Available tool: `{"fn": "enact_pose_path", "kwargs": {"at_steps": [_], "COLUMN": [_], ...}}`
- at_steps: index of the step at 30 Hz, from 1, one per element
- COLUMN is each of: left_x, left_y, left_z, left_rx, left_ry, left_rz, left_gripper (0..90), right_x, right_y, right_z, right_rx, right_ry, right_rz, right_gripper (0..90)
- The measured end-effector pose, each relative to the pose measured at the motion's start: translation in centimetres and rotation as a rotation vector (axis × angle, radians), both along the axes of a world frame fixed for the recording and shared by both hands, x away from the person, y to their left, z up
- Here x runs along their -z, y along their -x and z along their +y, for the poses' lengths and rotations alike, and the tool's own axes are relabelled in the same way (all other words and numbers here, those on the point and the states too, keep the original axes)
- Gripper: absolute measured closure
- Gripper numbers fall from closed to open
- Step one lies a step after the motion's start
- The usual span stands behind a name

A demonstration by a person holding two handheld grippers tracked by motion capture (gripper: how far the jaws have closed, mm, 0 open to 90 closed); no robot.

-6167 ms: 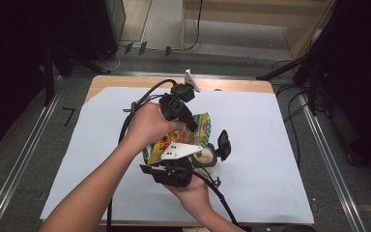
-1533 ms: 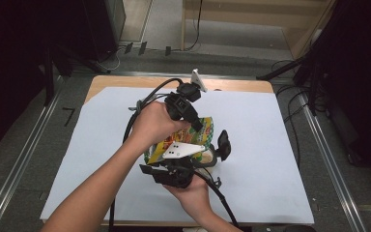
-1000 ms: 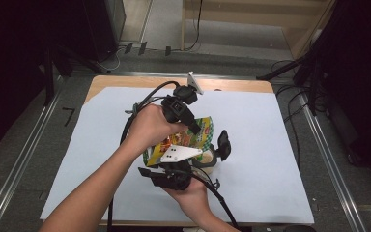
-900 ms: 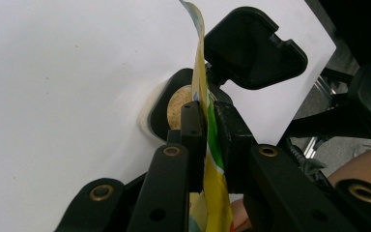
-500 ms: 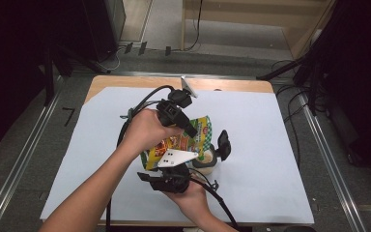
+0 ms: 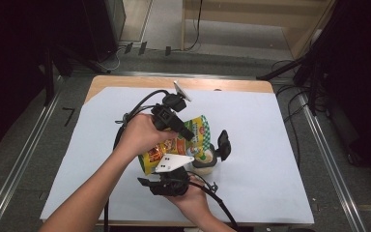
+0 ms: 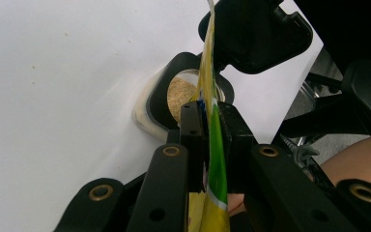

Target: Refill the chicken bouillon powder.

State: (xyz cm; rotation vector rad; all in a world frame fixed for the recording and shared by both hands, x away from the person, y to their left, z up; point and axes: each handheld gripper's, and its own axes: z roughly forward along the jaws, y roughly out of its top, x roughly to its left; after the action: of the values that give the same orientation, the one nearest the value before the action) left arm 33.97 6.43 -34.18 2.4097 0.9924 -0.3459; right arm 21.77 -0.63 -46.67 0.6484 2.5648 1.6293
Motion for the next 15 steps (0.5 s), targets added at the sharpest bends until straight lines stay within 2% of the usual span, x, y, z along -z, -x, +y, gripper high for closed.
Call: {"fn": "enact_pose_path", "kwargs": {"at_steps": [3, 8, 10, 11, 15], "left_x": [0.2, 0.6, 0.8, 0.9, 1.3], "left_y": [0.1, 0.1, 0.1, 0.1, 0.1], "left_z": [0.4, 1.1, 1.7, 2.2, 2.7], "left_rx": [-0.001, -0.006, -0.007, -0.01, -0.011], "left_ry": [0.017, 0.044, 0.068, 0.093, 0.109], "left_rz": [0.002, 0.006, 0.01, 0.014, 0.014], "left_gripper": [83.2, 83.7, 83.6, 83.6, 85.1], "right_x": [0.3, 0.6, 0.9, 1.2, 1.8], "right_y": [-0.1, 0.0, 0.0, 0.0, -0.2], "right_z": [0.0, 0.0, 0.1, 0.1, 0.0], "right_rx": [0.0, -0.004, -0.004, -0.003, 0.002], "right_ry": [0.007, 0.016, 0.028, 0.039, 0.044], "right_rz": [0.01, 0.002, -0.003, -0.009, 0.0], "right_gripper": [60.7, 58.9, 58.1, 57.9, 57.8]}}
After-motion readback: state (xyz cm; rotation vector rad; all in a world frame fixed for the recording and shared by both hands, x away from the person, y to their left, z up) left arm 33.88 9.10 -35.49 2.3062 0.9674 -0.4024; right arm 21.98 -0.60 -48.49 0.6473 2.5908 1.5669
